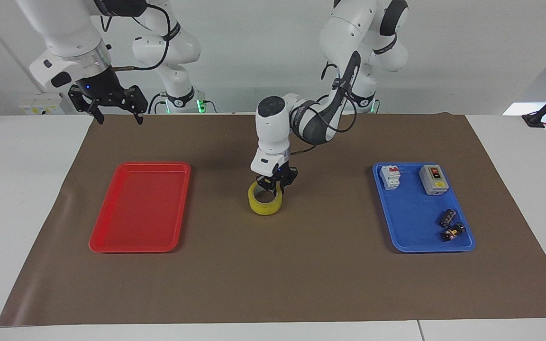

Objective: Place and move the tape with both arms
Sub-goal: 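Carry the yellow tape with the left gripper to the table center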

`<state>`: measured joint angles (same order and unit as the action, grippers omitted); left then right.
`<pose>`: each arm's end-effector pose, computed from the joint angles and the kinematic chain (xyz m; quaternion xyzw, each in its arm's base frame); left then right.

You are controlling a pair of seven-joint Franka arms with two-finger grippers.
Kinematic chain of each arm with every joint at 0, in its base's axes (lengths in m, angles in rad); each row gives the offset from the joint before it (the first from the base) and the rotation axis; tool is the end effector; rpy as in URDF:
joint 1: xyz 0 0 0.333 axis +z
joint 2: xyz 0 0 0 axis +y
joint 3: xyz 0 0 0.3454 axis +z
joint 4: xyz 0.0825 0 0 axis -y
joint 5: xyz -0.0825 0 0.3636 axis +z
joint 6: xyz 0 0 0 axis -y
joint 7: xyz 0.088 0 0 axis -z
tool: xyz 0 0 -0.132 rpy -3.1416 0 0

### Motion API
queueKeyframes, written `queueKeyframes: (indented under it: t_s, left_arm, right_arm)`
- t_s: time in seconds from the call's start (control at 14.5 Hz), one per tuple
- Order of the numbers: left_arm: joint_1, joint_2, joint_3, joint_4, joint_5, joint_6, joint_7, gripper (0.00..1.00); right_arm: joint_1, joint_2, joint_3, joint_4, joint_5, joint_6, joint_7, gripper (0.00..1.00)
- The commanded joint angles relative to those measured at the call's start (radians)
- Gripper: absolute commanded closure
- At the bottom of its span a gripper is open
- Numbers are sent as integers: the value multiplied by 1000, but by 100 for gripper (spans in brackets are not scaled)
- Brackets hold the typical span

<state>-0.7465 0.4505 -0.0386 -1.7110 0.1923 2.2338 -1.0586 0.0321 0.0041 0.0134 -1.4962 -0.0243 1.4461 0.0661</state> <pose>0.4829 -0.4651 0.3495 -0.9935 -0.0821 -0.0774 0.0129 0.5211 0.0203 0.6494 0.9995 -0.0115 -0.0264 0.0136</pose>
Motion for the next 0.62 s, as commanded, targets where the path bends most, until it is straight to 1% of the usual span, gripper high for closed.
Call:
queueKeyframes:
  t_s: [0.0,0.21,0.28,0.34,0.48,0.55]
  left_arm:
    - [-40,-1,13,-16,36,43,-20,100]
    - [-40,-9,13,-38,35,43,-20,99]
    - [-40,-9,13,-38,35,40,-20,87]
    - [-40,-12,13,-35,35,29,-20,85]
    - [-33,-24,14,-38,35,12,-15,77]
    - [-30,-35,14,-36,35,3,-12,76]
  right_arm:
    - [-11,-6,8,-7,4,-10,-25,0]
    - [-11,-6,7,-7,4,-9,-23,0]
    - [-11,-6,7,-10,4,-9,-23,0]
    - [-11,-9,7,-18,4,-10,-23,0]
    - [-11,-9,7,-19,4,-9,-23,0]
    - [-11,-9,7,-19,4,-9,-23,0]
